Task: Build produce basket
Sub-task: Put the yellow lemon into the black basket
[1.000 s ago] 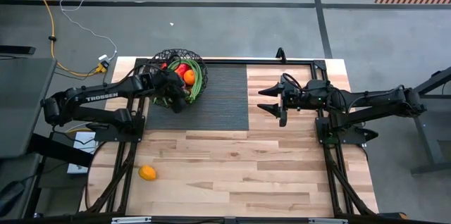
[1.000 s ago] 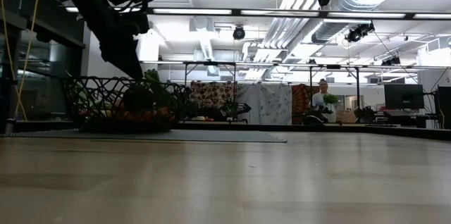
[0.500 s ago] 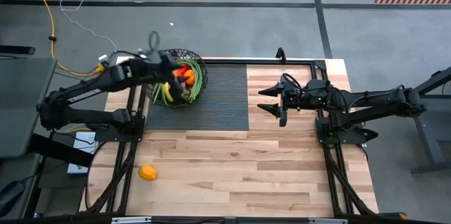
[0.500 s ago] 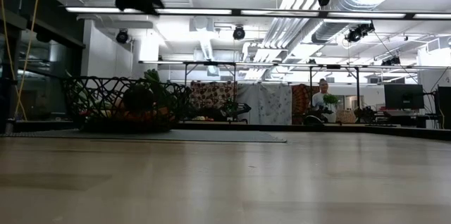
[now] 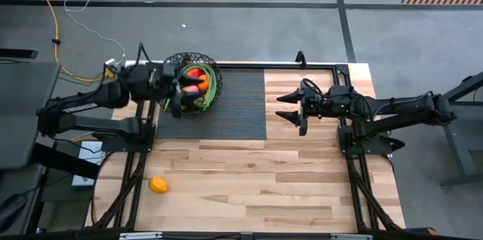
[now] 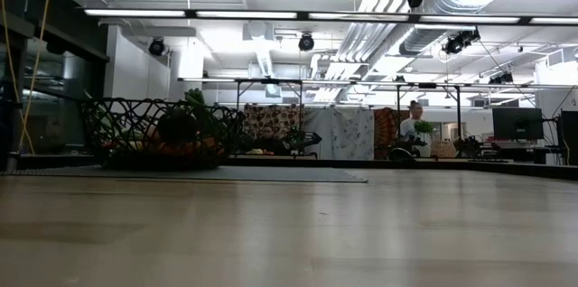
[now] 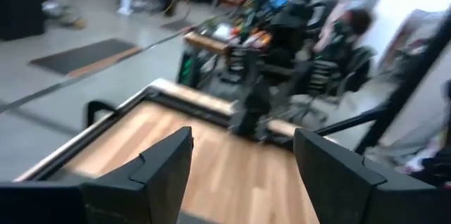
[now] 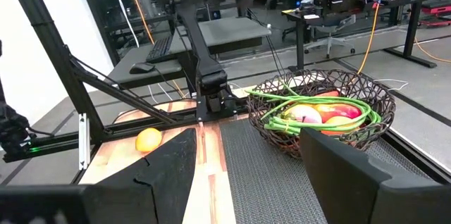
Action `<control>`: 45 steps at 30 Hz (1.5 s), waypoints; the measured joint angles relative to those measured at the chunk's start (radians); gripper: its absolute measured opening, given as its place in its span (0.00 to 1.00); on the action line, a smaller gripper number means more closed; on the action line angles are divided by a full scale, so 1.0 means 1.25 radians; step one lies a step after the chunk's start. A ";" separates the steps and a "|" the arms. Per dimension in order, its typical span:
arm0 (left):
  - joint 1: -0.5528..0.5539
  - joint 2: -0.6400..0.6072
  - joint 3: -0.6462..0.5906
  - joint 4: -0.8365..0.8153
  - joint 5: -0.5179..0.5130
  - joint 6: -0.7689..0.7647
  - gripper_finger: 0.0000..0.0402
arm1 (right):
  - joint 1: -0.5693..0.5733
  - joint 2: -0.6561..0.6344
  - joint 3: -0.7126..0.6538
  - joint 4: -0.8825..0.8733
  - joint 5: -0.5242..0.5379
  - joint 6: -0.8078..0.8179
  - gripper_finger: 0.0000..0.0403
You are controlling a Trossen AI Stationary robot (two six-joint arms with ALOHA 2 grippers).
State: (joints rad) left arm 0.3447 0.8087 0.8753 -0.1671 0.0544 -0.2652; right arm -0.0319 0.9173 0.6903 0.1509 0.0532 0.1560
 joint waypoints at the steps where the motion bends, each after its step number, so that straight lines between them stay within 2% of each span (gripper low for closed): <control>1: -0.020 -0.006 -0.032 0.049 -0.007 -0.004 0.59 | 0.000 0.000 0.000 0.000 0.000 0.000 0.60; 6: -0.113 -0.017 -0.188 0.280 -0.040 -0.009 0.59 | 0.000 0.000 0.000 0.001 0.000 0.000 0.60; 10: -0.166 -0.017 -0.271 0.372 -0.086 0.053 0.59 | 0.000 0.000 0.000 0.011 0.000 0.000 0.60; 14: -0.189 -0.017 -0.298 0.383 -0.124 0.088 0.59 | 0.000 0.000 0.000 0.032 -0.007 -0.004 0.60; 29: -0.190 -0.018 -0.298 0.387 -0.146 0.089 0.59 | 0.000 0.000 0.000 0.030 -0.009 -0.006 0.60; 32: -0.190 -0.018 -0.296 0.379 -0.165 0.034 0.59 | 0.000 0.000 0.000 0.021 -0.010 -0.006 0.60; 34: -0.189 -0.018 -0.274 0.307 -0.193 -0.035 0.59 | 0.000 0.000 0.000 0.021 -0.010 -0.006 0.60; 36: -0.188 -0.018 -0.229 0.169 -0.191 -0.070 0.59 | 0.000 0.000 0.000 0.021 -0.009 -0.006 0.60; 39: -0.206 -0.017 -0.148 -0.077 -0.128 -0.079 0.58 | 0.000 0.000 0.000 0.021 -0.010 -0.006 0.60; 43: -0.275 0.010 -0.063 -0.345 -0.086 -0.082 0.58 | 0.000 0.000 0.000 0.018 -0.010 -0.006 0.60; 45: -0.330 0.028 -0.033 -0.438 -0.073 -0.082 0.58 | 0.000 0.000 0.000 0.015 -0.010 -0.007 0.60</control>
State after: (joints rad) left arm -0.0681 0.8442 0.8339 -0.7141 -0.0371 -0.3672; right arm -0.0322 0.9172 0.6903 0.1702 0.0410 0.1478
